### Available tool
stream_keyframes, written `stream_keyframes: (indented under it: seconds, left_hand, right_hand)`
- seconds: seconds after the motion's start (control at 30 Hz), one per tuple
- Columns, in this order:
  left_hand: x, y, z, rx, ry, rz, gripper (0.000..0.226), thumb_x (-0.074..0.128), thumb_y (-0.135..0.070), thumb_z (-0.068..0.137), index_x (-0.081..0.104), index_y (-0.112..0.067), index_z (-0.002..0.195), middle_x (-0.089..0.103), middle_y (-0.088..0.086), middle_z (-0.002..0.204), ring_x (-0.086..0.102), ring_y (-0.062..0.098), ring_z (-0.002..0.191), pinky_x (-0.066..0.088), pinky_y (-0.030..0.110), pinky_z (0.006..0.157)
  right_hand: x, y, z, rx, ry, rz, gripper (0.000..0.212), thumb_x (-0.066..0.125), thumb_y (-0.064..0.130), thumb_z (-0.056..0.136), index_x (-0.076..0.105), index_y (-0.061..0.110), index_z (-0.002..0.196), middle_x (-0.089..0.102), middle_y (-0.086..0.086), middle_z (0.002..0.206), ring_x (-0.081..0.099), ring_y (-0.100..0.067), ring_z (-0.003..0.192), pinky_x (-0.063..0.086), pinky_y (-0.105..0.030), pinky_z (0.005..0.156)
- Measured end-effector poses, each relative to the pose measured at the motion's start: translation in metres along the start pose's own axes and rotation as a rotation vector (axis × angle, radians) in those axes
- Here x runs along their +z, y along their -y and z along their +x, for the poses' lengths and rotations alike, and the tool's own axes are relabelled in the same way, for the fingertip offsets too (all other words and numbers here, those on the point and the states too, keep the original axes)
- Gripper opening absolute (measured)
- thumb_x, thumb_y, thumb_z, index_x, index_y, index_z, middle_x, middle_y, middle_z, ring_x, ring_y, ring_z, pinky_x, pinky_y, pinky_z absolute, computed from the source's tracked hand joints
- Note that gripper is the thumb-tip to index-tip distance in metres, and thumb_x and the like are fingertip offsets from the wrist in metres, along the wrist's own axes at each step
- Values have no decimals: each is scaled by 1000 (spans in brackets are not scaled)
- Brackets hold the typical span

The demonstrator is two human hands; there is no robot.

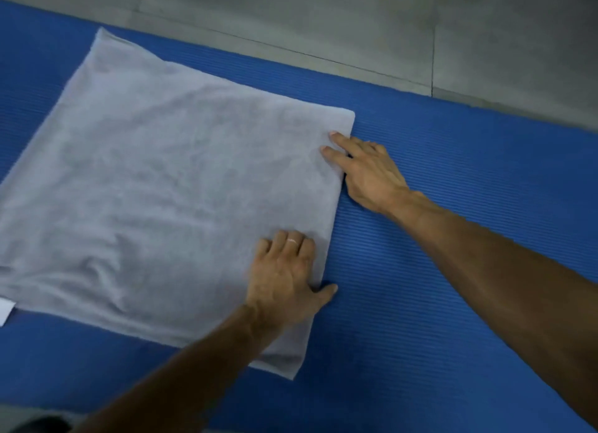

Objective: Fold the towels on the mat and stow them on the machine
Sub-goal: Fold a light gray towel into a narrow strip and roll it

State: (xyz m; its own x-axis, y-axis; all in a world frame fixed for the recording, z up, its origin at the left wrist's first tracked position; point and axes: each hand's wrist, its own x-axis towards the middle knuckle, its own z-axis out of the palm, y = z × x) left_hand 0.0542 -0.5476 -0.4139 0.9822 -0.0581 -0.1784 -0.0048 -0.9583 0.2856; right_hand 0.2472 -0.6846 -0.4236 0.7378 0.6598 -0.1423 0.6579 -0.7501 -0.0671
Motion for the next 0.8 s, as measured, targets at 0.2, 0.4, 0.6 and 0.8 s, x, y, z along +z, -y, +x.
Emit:
stream_keyframes:
  seconds: [0.2,0.4,0.6,0.8]
  left_hand:
    - [-18,-6,-8,-84,5,-99,16,46,-33,92,50,-20,84,57,-5,85,54,13,76,37,25,64]
    - [-20,-11,-2,-156,203,-515,30,57,-15,90,50,-21,61,54,-8,62,57,13,62,41,14,54]
    - [-20,-38,2,-164,485,-863,17,62,0,86,64,-16,80,64,-2,79,61,10,73,49,17,62]
    - [-32,4,-10,-331,309,-718,16,43,-15,98,59,-12,99,62,2,90,59,15,79,53,27,74]
  right_hand:
    - [0,-8,10,-78,-124,13,36,52,-7,87,65,1,119,56,-18,135,57,-40,115,35,-50,112]
    - [-11,-34,-24,12,-86,-61,31,50,-12,81,71,-3,102,66,-18,116,62,-38,106,26,-40,115]
    - [-32,-77,-79,170,-19,-96,24,51,-6,80,67,-1,96,66,-20,104,60,-39,99,49,-50,88]
    - [-63,-47,-40,102,-104,-153,18,50,2,86,66,4,93,61,-13,94,52,-34,91,48,-47,79]
